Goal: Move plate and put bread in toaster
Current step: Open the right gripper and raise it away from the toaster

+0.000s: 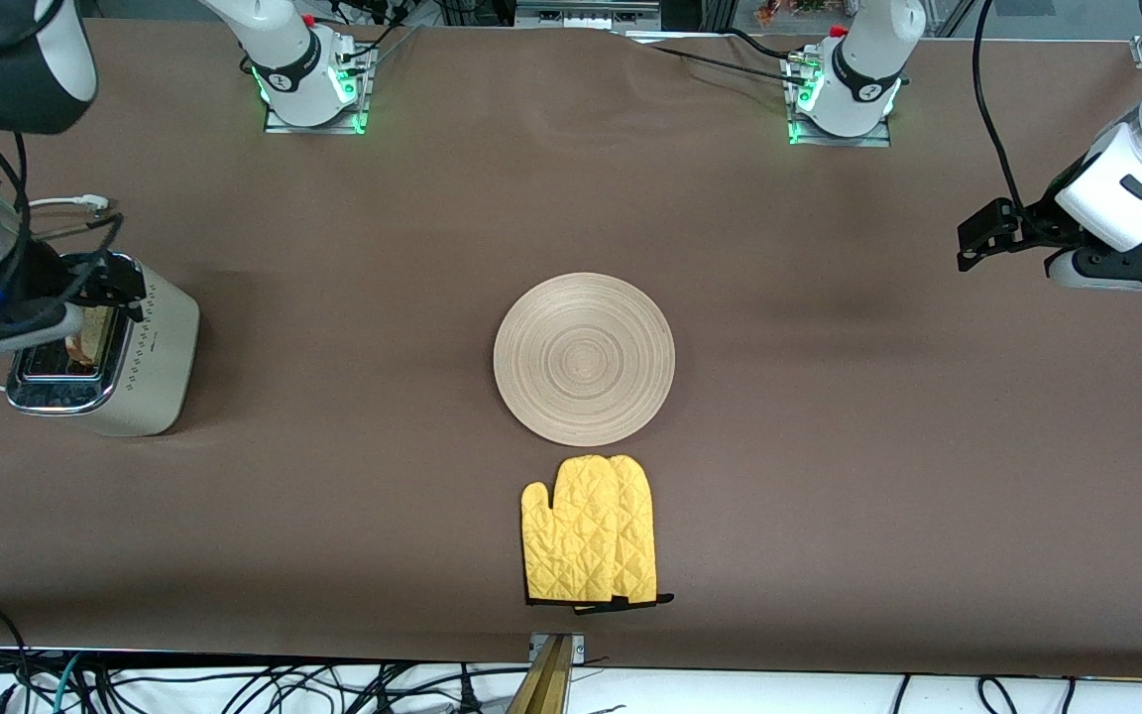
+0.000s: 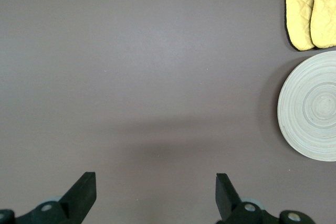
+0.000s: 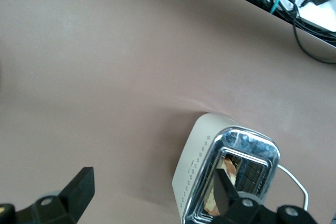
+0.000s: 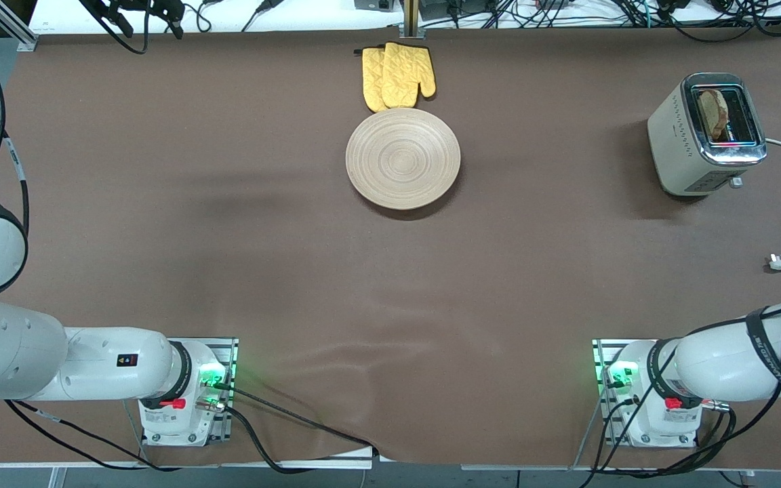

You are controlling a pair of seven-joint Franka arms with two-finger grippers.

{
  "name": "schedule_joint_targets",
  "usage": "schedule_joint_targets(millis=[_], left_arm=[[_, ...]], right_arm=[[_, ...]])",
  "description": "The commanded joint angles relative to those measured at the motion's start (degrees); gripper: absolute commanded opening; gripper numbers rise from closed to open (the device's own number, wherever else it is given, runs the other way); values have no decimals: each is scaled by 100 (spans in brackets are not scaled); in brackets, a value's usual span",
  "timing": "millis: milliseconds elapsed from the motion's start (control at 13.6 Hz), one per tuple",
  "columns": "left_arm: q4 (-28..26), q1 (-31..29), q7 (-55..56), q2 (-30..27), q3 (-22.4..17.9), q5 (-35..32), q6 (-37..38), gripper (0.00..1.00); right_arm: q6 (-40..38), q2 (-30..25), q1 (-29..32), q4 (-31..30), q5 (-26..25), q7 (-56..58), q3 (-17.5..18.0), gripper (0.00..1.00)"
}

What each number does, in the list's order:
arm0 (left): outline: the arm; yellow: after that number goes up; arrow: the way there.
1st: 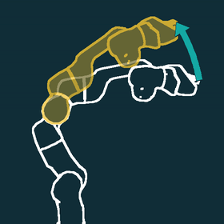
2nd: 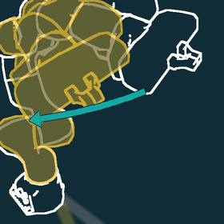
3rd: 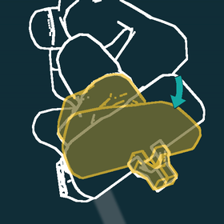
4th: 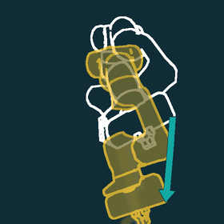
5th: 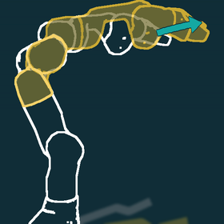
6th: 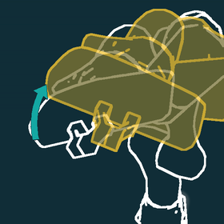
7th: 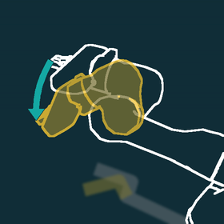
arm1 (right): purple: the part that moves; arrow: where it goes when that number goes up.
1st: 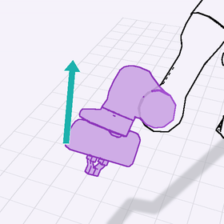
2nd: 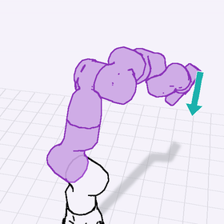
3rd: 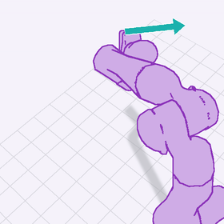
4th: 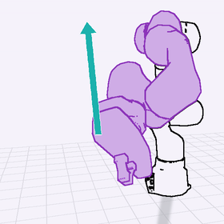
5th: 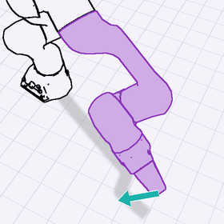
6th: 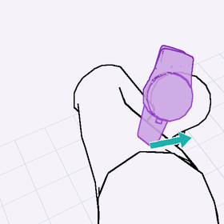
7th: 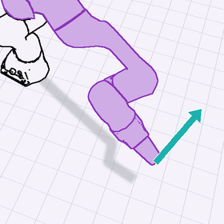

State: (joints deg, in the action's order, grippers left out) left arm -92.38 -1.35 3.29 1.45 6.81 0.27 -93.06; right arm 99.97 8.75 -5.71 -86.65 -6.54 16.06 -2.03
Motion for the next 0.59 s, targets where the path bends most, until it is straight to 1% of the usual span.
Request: schedule_joint_targets(millis=[0,147,221,515], left_arm=[[176,12,40,93,-4,9,51,100],[176,12,40,93,-4,9,51,100],[176,12,40,84,-4,9,51,100],[176,12,40,84,-4,9,51,100]], right_arm=[[23,-478,447,-510,56,-23,264,100],[-39,-567,824,-607,380,-565,579,100],[-196,-585,913,-599,416,-847,651,100],[-461,-533,949,-678,478,-1096,651,100]])
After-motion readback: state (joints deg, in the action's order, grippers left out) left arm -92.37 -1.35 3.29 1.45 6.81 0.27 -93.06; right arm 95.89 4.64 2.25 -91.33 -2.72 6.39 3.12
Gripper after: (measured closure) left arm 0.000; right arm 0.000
